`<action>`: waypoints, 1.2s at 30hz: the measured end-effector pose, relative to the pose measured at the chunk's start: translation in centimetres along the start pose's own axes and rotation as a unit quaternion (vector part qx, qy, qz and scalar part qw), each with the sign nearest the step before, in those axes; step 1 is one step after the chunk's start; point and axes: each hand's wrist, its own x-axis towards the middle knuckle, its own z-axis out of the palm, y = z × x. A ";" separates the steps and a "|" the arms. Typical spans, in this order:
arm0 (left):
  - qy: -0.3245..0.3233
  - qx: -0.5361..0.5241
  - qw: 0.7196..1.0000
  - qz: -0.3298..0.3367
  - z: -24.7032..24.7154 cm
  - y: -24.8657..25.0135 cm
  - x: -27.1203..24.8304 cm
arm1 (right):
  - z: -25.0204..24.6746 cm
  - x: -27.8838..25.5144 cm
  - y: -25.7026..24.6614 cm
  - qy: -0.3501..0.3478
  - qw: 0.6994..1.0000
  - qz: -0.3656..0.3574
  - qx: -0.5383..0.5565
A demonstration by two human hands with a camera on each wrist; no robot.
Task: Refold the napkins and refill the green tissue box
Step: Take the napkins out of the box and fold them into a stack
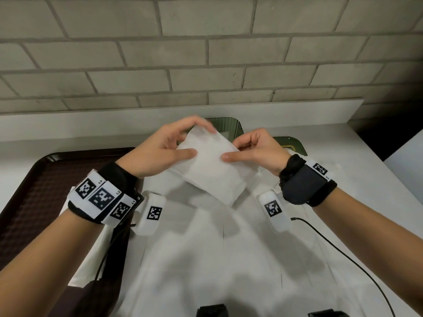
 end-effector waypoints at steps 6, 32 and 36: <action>0.119 0.110 0.986 -0.046 -2.0 -3.2 1.7 | -1.2 1.8 0.5 -0.035 0.992 -0.022 -0.118; 0.075 0.661 0.723 -0.185 -2.3 -9.9 9.1 | -1.4 11.8 2.8 0.106 0.732 0.009 -0.673; -0.030 0.648 0.726 -0.229 -1.5 -9.2 9.5 | -0.5 11.2 2.8 -0.012 0.764 0.040 -0.644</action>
